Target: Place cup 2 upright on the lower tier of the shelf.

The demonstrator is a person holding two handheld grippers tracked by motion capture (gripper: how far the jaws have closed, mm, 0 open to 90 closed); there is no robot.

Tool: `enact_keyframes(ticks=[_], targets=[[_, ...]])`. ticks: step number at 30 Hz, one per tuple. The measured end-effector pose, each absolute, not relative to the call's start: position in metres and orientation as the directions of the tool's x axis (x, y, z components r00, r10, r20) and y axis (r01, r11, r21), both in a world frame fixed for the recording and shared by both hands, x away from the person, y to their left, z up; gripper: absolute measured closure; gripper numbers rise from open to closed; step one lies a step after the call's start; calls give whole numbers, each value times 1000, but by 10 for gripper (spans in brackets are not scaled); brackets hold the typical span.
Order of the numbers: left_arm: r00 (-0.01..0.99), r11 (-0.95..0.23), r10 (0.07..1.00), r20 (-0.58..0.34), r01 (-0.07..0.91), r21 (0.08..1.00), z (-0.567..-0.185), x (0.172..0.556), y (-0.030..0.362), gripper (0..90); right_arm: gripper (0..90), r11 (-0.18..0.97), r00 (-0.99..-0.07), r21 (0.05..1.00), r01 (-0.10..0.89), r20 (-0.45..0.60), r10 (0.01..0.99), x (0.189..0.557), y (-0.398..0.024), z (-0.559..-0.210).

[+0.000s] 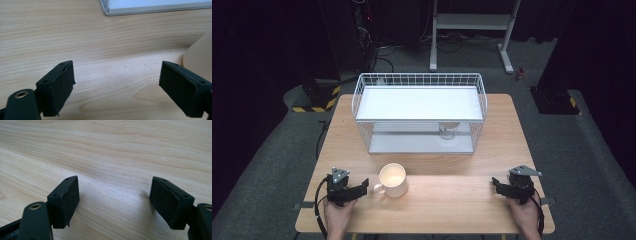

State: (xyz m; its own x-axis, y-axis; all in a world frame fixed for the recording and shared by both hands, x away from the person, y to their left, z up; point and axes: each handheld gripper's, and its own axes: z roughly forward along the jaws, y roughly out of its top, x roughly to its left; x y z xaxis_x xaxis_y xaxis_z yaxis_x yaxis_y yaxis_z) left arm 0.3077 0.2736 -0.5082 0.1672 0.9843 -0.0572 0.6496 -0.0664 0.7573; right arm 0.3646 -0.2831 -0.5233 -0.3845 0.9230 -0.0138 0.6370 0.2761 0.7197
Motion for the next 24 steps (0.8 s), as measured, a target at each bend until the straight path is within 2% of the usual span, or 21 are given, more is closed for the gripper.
enact_keyframes(ticks=[11, 24], targets=[[212, -68, 974, -84, 621, 781, -499, 276, 278, 91, 240, 275, -384, 720, 637, -14, 923, 365, -283, -523], [317, -150, 947, -59, 593, 791, -496, 259, 251, 73, 240, 275, -383, 720, 637, -14, 924, 364, -283, -523]])
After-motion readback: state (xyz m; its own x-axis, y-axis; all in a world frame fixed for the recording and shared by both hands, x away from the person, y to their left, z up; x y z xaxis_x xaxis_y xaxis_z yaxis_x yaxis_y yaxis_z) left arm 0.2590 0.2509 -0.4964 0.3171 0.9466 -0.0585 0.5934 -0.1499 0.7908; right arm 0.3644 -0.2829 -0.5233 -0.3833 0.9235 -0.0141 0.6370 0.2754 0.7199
